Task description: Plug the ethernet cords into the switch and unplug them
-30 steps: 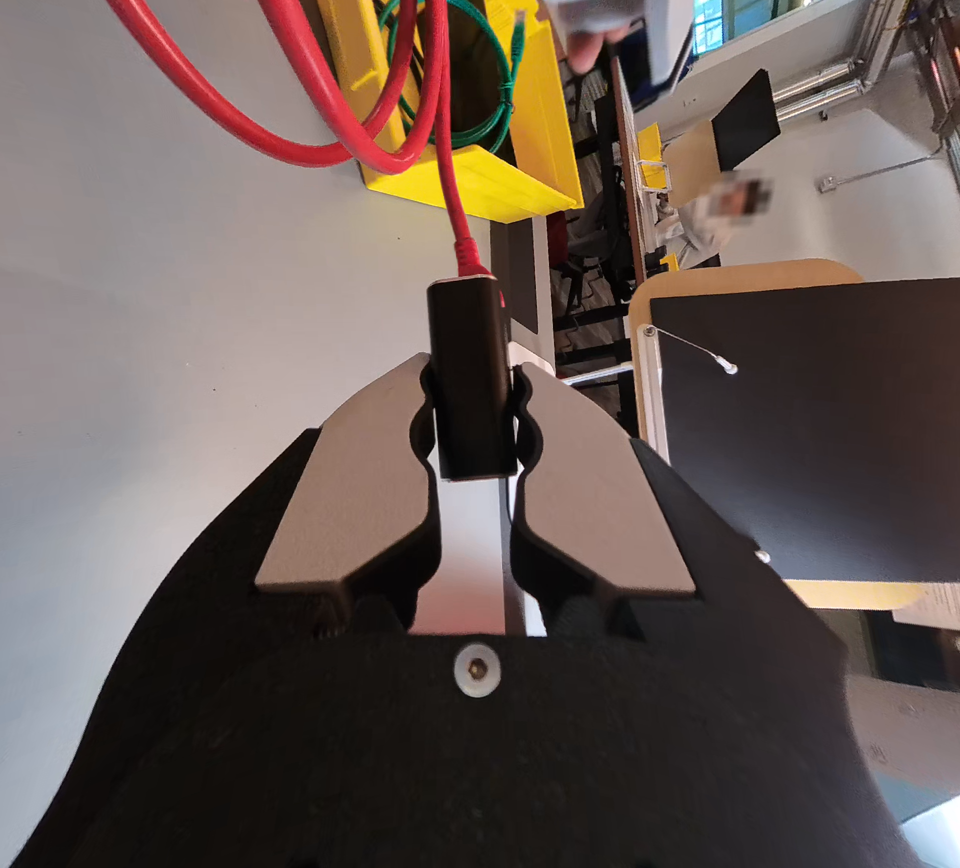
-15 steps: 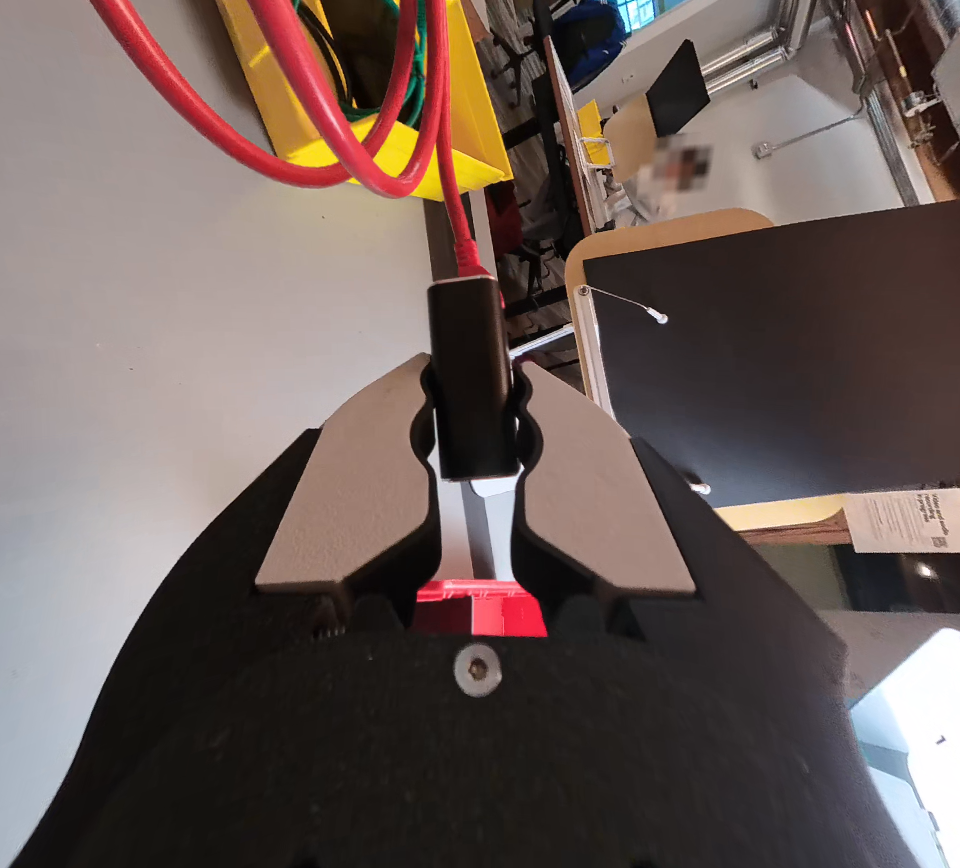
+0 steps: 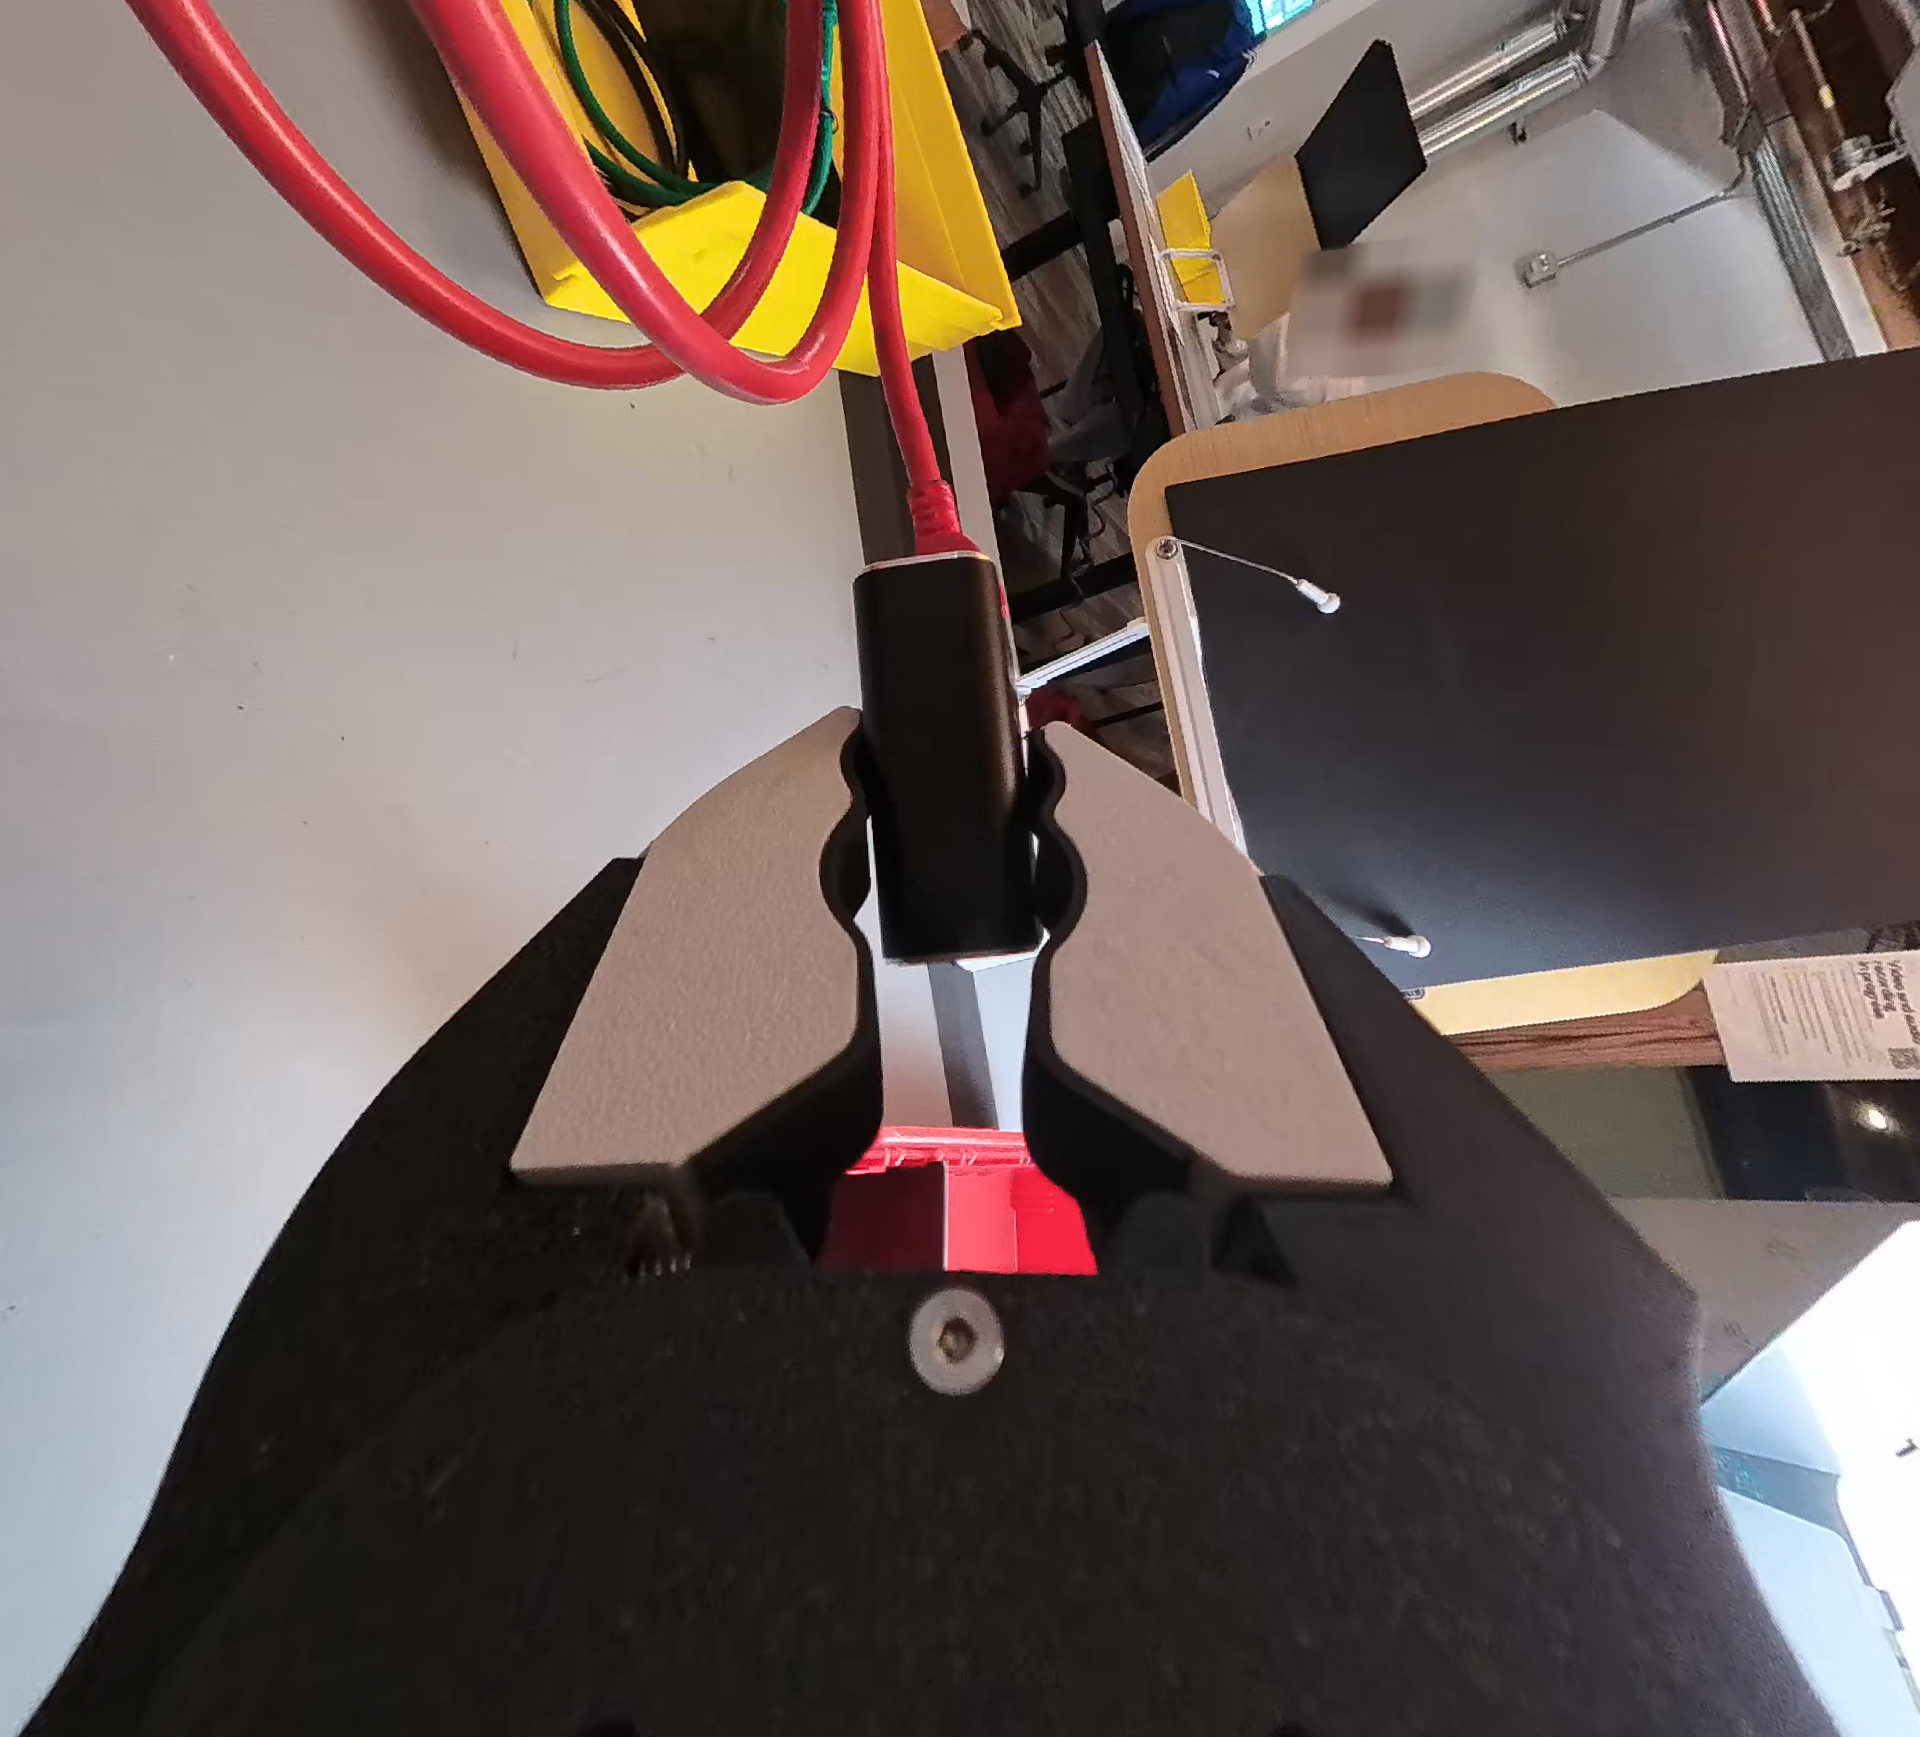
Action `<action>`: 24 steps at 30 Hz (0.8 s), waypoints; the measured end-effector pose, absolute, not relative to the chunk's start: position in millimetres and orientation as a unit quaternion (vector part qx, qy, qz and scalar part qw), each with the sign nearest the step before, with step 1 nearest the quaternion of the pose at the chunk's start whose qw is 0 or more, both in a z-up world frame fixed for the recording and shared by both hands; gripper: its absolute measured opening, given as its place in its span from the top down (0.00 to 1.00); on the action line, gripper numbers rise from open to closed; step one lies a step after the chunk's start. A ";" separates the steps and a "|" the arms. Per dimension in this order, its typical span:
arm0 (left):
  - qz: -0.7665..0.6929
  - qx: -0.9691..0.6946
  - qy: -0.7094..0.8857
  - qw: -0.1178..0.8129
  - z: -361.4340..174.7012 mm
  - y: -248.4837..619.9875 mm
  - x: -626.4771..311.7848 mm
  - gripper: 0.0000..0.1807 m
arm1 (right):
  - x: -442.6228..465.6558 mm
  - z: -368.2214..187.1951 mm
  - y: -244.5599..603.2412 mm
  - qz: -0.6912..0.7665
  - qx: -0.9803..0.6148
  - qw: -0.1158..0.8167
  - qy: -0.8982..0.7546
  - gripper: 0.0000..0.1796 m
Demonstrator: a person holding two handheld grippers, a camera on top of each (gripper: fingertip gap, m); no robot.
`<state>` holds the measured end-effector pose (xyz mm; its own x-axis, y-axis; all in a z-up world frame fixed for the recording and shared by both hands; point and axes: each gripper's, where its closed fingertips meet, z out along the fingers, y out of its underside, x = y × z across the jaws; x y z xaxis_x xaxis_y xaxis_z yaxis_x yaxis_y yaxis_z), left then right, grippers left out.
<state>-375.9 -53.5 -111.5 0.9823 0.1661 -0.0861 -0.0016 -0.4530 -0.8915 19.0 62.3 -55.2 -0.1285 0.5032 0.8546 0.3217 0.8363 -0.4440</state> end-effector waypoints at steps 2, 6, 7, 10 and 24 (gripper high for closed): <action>0.089 -0.852 -0.039 0.514 -113.2 -52.9 -375.9 0.86 | 18.4 -56.9 63.0 0.075 -0.277 0.598 -0.749 0.85; 0.100 -0.859 -0.025 0.501 -116.7 -48.6 -376.4 0.85 | 16.6 -60.8 64.0 0.077 -0.279 0.594 -0.751 0.85; 0.100 -0.860 -0.022 0.499 -117.3 -47.2 -377.1 0.85 | 16.3 -61.4 64.3 0.076 -0.279 0.594 -0.751 0.85; 0.096 -0.867 -0.013 0.489 -119.4 -44.0 -380.0 0.85 | 15.5 -62.7 65.2 0.080 -0.281 0.592 -0.751 0.85; 0.027 -0.913 0.090 0.396 -132.5 -26.9 -366.6 0.89 | 17.8 -61.9 72.2 0.088 -0.291 0.591 -0.747 0.85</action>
